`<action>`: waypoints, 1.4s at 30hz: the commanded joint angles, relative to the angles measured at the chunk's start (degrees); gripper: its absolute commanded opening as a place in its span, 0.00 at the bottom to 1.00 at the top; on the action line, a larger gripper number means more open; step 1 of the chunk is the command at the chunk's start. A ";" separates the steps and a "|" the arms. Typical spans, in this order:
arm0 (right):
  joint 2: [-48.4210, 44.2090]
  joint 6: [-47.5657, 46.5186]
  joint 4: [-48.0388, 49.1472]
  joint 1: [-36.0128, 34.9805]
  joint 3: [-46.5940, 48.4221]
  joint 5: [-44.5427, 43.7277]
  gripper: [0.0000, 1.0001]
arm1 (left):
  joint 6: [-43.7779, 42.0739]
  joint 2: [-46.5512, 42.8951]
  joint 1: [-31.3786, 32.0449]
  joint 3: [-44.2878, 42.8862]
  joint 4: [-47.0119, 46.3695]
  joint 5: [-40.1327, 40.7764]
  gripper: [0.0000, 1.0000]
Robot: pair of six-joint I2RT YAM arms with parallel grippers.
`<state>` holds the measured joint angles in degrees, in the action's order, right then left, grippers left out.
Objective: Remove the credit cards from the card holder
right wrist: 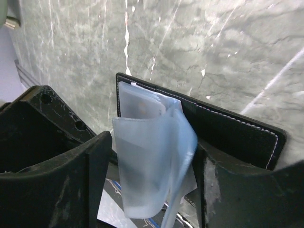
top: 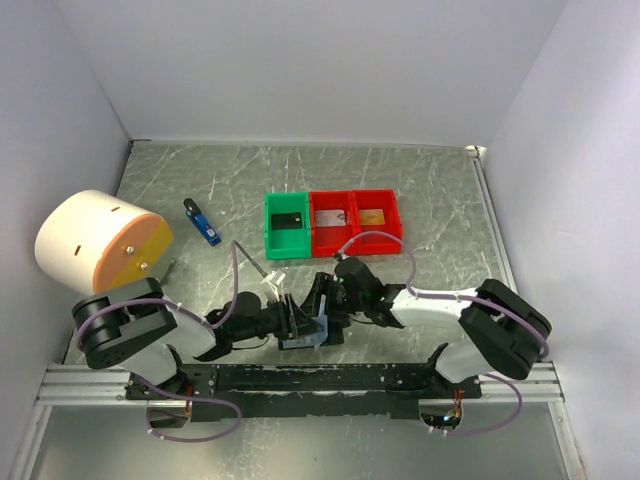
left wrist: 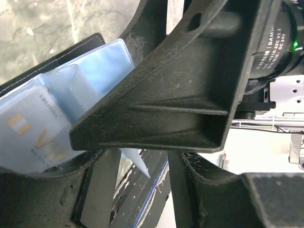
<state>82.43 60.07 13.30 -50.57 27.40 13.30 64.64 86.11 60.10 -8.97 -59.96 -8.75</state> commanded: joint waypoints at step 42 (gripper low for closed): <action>-16.05 -10.95 -21.29 2.05 8.41 -5.73 0.48 | -6.64 -26.63 5.52 -12.90 53.17 20.00 0.65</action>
<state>64.36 51.42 -13.06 -47.62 34.22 1.91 55.07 69.06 65.34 -26.33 -25.96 -2.79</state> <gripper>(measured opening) 0.458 0.627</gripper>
